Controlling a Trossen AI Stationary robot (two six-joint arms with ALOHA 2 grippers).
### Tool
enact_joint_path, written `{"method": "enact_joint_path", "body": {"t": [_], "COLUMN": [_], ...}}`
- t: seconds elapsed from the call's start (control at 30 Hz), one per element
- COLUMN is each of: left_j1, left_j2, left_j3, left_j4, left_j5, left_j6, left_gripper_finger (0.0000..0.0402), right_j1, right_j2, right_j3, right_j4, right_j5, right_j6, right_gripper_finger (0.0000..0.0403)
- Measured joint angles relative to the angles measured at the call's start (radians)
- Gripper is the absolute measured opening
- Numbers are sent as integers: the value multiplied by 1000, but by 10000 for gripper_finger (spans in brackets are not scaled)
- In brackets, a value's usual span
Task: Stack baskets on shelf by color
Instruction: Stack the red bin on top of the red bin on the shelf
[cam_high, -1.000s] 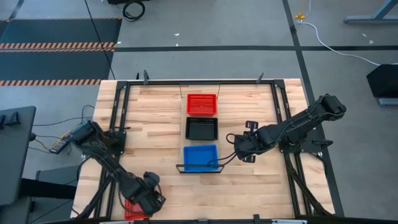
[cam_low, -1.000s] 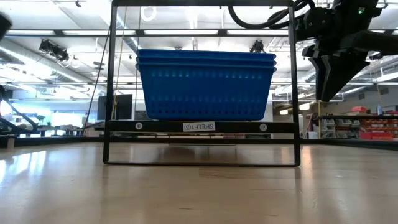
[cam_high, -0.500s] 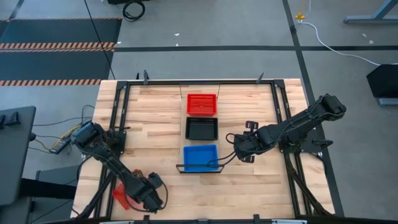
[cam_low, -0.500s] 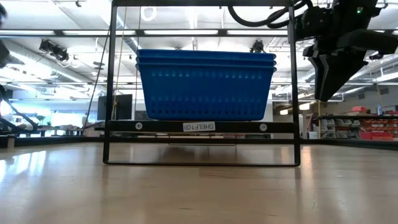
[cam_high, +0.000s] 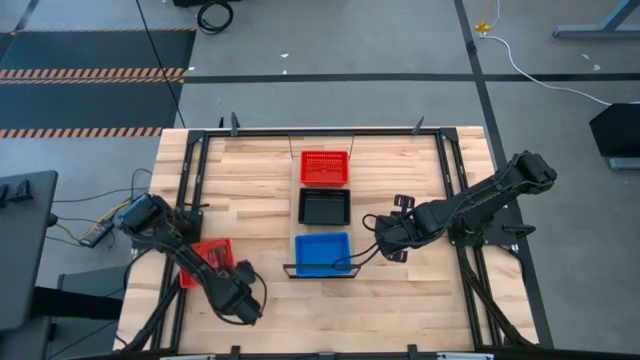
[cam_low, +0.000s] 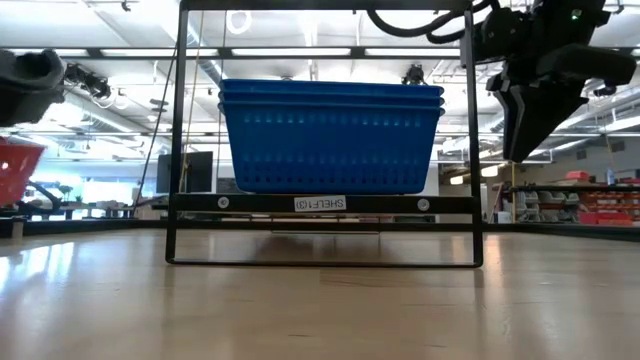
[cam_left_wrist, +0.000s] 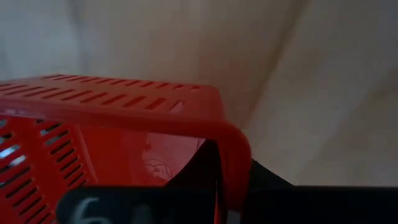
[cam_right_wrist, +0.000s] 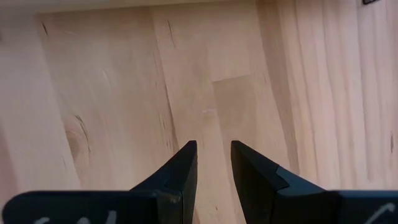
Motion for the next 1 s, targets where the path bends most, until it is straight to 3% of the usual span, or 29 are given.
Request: {"method": "enact_joint_path", "body": {"t": [0.27,0.53,0.8,1.0], "left_j1": [31,131,368,585], "left_j2": [-110,-213,-279,-293], "left_j3": [38,200,330,399], "left_j4": [-138,-310,-283,-7], "left_j5": [-146,-436,-619,-590], "left_j6": [53,242,600,1013], "left_gripper_finger": [6,6,6,6], "right_j1": [0,0,0,-1], "right_j2": [0,0,0,0], "right_j3": [0,0,0,0], "right_j4": [20,35,72,116], "right_j5": [0,0,-1,6], "right_j6": [11,33,-23,-63], "right_gripper_finger": [104,104,104,105]}}
